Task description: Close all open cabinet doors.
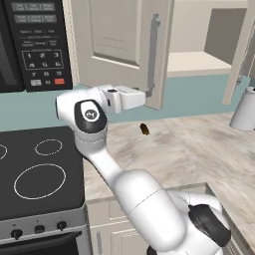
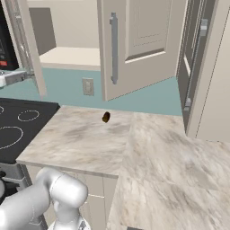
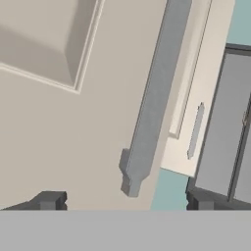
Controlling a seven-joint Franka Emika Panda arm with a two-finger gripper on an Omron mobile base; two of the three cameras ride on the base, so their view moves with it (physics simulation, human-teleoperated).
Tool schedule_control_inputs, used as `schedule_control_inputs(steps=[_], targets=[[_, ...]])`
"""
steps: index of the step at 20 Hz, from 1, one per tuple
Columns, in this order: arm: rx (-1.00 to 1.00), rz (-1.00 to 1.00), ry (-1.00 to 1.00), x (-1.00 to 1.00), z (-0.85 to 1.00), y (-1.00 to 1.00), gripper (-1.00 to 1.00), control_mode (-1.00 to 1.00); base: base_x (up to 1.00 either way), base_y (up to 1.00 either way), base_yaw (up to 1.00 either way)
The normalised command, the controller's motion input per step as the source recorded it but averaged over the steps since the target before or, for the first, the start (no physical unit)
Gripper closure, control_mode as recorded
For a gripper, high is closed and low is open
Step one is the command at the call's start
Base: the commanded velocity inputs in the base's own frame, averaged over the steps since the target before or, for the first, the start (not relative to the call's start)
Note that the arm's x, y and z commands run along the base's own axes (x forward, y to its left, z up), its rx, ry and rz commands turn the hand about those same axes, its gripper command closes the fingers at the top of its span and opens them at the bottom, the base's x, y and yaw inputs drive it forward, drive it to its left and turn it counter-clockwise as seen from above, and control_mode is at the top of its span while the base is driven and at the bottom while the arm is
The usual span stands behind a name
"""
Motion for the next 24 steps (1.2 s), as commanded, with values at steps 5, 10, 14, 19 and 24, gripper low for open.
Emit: schedule_control_inputs(steps=[5,10,14,19,24], targets=[[0.0,0.0,0.0,0.32,0.0,-0.21,-1.0,-1.0,0.0,0.0,0.0],[0.0,0.0,0.0,0.24,0.02,-0.27,-1.0,-1.0,0.0,0.0,0.0],[0.0,0.0,0.0,0.24,0.06,-0.29,-1.0,-1.0,0.0,0.0,0.0],[0.0,0.0,0.0,0.23,0.19,-0.27,-1.0,-1.0,0.0,0.0,0.0],[0.0,0.0,-0.01,0.16,0.21,-0.27,-1.0,-1.0,0.0,0.0,0.0]])
